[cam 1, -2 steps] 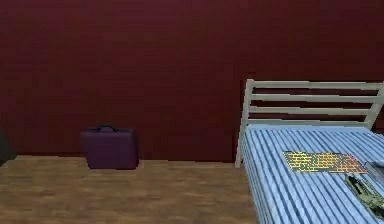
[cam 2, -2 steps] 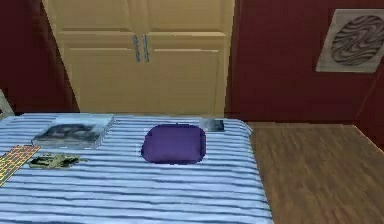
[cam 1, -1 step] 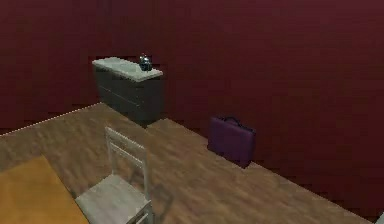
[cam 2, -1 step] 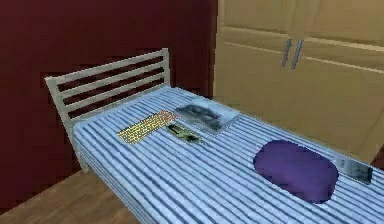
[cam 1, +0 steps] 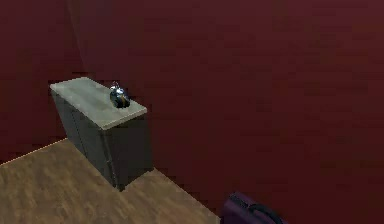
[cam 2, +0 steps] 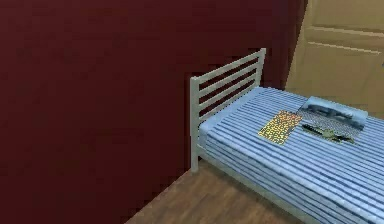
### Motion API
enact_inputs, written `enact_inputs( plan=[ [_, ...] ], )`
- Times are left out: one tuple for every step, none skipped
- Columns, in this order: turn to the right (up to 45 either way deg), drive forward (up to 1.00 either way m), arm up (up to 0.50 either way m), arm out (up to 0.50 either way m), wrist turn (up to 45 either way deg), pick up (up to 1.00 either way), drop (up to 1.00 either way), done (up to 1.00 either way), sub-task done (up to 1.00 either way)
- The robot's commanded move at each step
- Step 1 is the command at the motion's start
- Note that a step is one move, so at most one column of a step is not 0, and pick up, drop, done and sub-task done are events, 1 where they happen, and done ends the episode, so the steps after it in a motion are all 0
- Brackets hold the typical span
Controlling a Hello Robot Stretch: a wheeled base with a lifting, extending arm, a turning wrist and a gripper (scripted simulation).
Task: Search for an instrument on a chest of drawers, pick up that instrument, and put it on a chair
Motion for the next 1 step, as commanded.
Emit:
enact_inputs(
  plan=[
    [-9.0,0.00,0.00,0.00,0.0,0.00,0.00,0.00,0.00]
  ],
)
